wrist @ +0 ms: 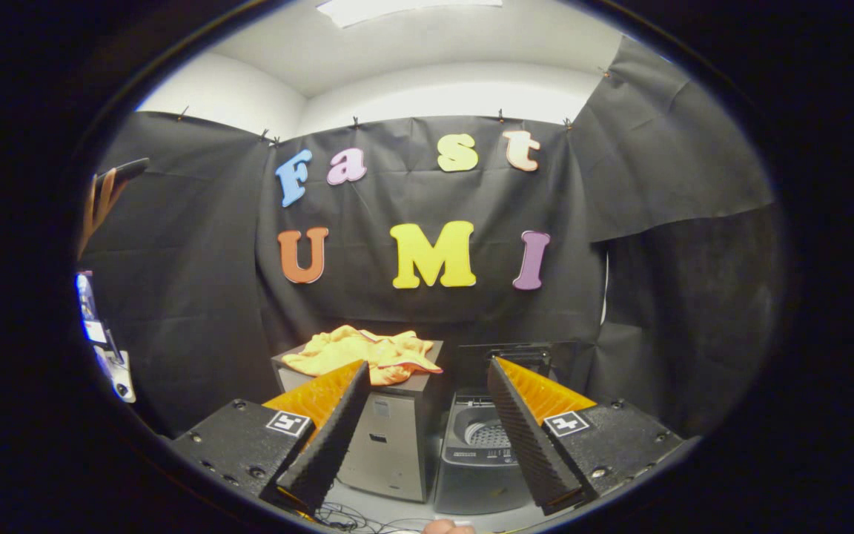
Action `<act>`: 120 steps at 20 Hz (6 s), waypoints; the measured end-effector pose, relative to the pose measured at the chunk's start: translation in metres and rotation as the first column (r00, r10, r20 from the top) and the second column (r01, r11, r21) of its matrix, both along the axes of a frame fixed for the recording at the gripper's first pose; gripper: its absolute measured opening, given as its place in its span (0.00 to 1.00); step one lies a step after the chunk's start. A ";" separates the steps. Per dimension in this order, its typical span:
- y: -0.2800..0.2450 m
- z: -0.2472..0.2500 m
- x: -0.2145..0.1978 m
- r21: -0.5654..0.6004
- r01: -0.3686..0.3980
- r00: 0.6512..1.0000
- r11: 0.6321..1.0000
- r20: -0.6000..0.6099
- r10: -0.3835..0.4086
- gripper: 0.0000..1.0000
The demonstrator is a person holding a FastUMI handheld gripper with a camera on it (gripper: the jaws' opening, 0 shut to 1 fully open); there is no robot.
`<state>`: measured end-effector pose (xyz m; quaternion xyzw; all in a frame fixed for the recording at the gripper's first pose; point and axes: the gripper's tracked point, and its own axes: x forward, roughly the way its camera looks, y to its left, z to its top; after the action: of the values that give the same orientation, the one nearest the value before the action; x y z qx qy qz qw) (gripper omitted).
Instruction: Put the clothes into the washing machine and then close the washing machine lid.
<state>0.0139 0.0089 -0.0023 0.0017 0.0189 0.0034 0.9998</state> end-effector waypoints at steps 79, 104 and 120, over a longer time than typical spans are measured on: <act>0.151 -0.113 0.433 0.202 -0.239 0.741 0.950 -0.594 0.313 0.05; 0.042 0.119 0.388 0.188 -0.210 0.944 0.959 -0.215 0.249 0.05; -0.115 0.072 0.353 0.194 0.072 0.955 0.978 -0.296 -0.012 0.05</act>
<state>0.3669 -0.1060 0.0698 0.1045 0.1663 -0.0165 0.9804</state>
